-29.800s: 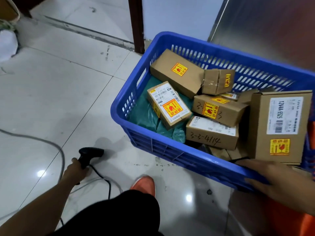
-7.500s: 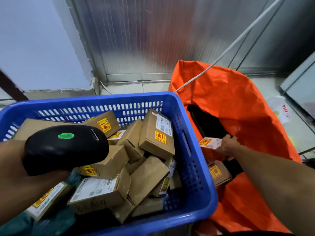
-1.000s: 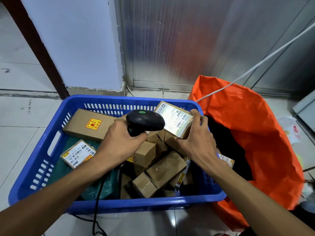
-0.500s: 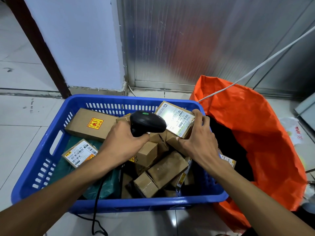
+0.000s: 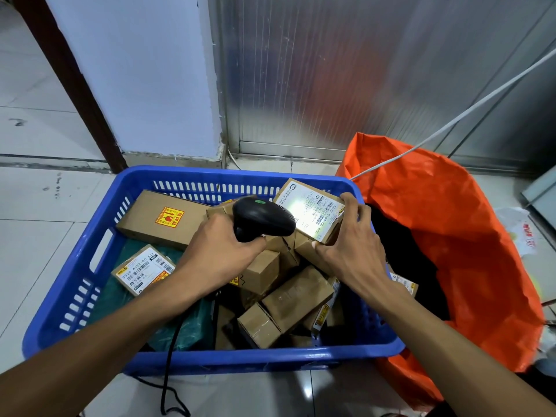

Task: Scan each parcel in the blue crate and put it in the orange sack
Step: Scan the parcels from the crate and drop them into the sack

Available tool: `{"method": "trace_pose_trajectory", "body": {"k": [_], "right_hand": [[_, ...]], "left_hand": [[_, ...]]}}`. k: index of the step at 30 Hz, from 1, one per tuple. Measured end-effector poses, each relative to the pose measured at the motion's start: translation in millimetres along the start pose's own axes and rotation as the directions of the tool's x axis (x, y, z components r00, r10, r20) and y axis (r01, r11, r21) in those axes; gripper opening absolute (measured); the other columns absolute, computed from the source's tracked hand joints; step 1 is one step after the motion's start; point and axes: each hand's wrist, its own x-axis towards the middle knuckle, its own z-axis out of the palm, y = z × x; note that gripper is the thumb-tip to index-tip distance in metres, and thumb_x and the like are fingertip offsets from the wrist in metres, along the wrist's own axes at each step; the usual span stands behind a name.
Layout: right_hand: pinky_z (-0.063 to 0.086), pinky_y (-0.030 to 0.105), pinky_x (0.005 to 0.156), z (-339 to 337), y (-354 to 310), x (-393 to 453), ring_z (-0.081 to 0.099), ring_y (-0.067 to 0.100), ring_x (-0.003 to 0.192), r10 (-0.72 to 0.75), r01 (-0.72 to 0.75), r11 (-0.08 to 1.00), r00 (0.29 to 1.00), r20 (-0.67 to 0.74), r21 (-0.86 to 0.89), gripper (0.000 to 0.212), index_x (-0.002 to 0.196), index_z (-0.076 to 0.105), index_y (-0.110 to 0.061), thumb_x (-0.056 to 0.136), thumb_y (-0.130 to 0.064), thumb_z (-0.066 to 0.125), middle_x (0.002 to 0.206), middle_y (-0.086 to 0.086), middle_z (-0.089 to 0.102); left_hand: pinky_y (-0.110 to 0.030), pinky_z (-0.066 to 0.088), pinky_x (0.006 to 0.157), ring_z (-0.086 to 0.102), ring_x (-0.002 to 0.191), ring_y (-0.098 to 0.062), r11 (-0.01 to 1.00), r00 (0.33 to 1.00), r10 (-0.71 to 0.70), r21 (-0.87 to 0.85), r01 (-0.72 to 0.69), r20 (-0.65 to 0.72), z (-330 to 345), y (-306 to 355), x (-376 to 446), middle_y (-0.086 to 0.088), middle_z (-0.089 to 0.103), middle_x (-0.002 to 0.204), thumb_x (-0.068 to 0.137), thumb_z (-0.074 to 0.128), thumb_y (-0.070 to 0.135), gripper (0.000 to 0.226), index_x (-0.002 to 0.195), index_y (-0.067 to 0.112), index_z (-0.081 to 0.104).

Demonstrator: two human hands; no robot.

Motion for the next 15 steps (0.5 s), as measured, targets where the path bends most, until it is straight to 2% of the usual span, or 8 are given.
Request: {"method": "trace_pose_trajectory", "body": {"k": [6, 10, 13, 15], "right_hand": [[0.045, 0.039, 0.074, 0.2, 0.0, 0.2, 0.060, 0.036, 0.101, -0.003, 0.003, 1.000, 1.000, 0.005, -0.003, 0.095, 0.149, 0.024, -0.024, 0.074, -0.037, 0.080, 0.133, 0.007, 0.038], [0.048, 0.041, 0.077, 0.6, 0.2, 0.4, 0.060, 0.036, 0.103, -0.003, 0.003, 1.000, 1.000, 0.021, -0.006, 0.095, 0.149, 0.023, -0.025, 0.074, -0.037, 0.081, 0.136, 0.006, 0.038], [0.050, 0.044, 0.083, 2.4, 1.7, 1.6, 0.059, 0.035, 0.109, -0.031, 0.032, 0.999, 0.996, 0.086, -0.013, 0.097, 0.148, 0.021, -0.028, 0.073, -0.037, 0.082, 0.136, 0.004, 0.039], [0.050, 0.044, 0.086, 4.1, 3.6, 2.3, 0.058, 0.033, 0.111, -0.063, 0.066, 0.998, 0.987, 0.148, -0.014, 0.097, 0.145, 0.021, -0.032, 0.071, -0.037, 0.083, 0.135, 0.003, 0.039]], "left_hand": [[-0.029, 0.051, 0.061, 0.064, 0.061, -0.018, 1.000, 1.000, -0.018, 0.010, 0.018, 0.000, -0.2, 0.5, 0.6, 0.004, 0.062, 0.056, 0.082, 0.072, 0.026, 0.021, 0.065, 0.020, 0.062], [-0.024, 0.042, 0.055, 0.062, 0.061, -0.014, 0.999, 1.000, -0.030, 0.020, 0.030, -0.001, 0.3, 3.3, -0.4, 0.006, 0.060, 0.054, 0.082, 0.073, 0.025, 0.022, 0.064, 0.022, 0.060], [-0.024, 0.038, 0.052, 0.058, 0.058, -0.010, 0.998, 1.000, 0.003, 0.057, -0.003, 0.011, -0.8, 5.9, -2.5, 0.008, 0.057, 0.054, 0.080, 0.073, 0.027, 0.022, 0.064, 0.022, 0.059], [-0.028, 0.046, 0.056, 0.062, 0.065, -0.014, 0.990, 0.998, 0.054, 0.128, -0.059, 0.042, -1.4, 6.6, -3.6, 0.006, 0.063, 0.062, 0.074, 0.071, 0.039, 0.018, 0.073, 0.022, 0.065]]}}
